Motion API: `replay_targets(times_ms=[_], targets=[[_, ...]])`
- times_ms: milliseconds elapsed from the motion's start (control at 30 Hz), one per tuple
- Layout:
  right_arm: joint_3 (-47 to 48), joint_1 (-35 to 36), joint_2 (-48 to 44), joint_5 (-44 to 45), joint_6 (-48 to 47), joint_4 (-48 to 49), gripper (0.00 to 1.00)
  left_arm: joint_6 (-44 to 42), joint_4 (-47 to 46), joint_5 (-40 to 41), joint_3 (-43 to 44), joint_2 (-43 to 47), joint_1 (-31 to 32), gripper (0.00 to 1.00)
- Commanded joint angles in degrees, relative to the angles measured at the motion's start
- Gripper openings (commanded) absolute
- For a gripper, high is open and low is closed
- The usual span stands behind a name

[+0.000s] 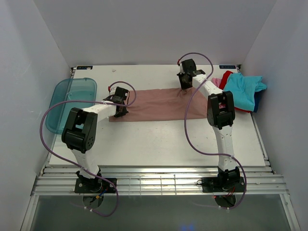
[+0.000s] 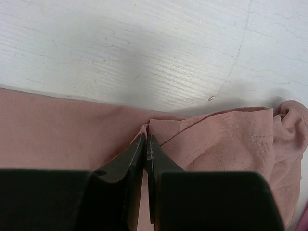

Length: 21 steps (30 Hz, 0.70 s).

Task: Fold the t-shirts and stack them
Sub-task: Fold the tshirt

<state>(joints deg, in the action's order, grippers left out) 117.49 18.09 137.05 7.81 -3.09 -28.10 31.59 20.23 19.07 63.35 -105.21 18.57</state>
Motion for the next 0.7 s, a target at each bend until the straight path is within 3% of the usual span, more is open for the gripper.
replay_targets(times_ms=[0,300,667], targets=[[0.0,0.4,-4.1,1.3,1.7,3.9,0.11,0.4,6.0,-0.4,-3.8,-3.1,-0.2,0.00],[-3.8,0.7,-5.0,4.0,4.0,8.4,0.11,0.2,6.0,-0.3,-3.8,-3.5,-0.2,0.00],[-2.6,0.7,-3.3,1.2,7.0,10.1,0.11,0.0,6.0,-0.2,-3.7,-4.1,-0.2,0.00]])
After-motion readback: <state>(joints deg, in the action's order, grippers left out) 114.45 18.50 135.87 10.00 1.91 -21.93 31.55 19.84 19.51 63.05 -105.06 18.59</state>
